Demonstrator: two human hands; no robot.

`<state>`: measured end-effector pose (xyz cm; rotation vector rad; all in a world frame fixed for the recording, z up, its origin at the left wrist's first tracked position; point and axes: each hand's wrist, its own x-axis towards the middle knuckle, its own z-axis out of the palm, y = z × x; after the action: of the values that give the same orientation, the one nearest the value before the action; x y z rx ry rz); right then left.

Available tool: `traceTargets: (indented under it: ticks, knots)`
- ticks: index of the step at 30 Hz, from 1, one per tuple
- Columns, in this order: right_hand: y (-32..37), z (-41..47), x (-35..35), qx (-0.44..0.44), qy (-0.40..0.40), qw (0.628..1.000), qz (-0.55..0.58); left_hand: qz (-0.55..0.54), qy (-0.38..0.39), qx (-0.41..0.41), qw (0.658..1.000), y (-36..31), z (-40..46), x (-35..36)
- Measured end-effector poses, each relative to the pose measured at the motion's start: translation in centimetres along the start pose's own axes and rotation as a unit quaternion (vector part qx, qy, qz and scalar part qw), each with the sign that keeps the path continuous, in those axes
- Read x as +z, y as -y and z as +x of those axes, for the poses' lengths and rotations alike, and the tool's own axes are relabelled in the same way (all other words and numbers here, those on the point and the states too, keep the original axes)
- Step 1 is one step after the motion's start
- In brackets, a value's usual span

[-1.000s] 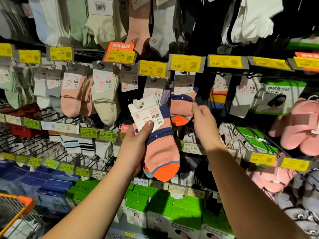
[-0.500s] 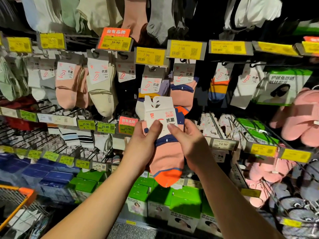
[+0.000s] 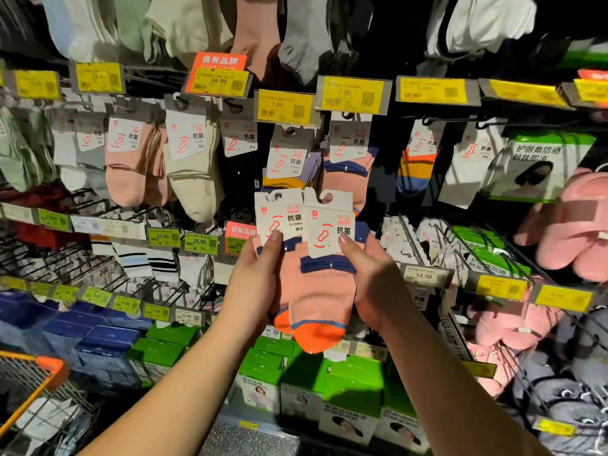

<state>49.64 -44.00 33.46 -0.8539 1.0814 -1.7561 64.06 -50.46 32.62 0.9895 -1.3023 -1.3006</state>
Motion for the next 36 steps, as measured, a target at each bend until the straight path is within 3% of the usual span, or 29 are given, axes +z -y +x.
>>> traceTargets:
  ticks: [5,8,14,22,31,36]
  knots:
    - [2.2,1.9,-1.2,-0.026,-0.056,0.998,0.014,0.011,-0.043,0.022,0.999,-1.2,0.3,-1.1]
    - [3.8,4.1,-2.4,-0.068,-0.087,0.991,-0.082,0.004,-0.04,0.041,0.998,-1.3,0.8,-1.5]
    - [6.0,7.9,-2.0,-0.128,-0.077,0.966,-0.211,-0.015,-0.041,0.042,0.998,-1.8,0.6,-1.0]
    - [7.2,12.1,-0.5,-0.156,-0.094,0.956,-0.229,-0.03,-0.035,0.033,0.998,-2.2,0.4,-0.8]
    - [7.6,13.4,-0.5,-0.146,-0.115,0.966,-0.182,-0.04,-0.033,0.026,0.998,-2.9,0.5,-1.2]
    - [6.7,13.8,-1.2,-0.125,-0.124,0.961,-0.215,-0.05,-0.03,0.016,0.998,-3.2,0.4,-1.0]
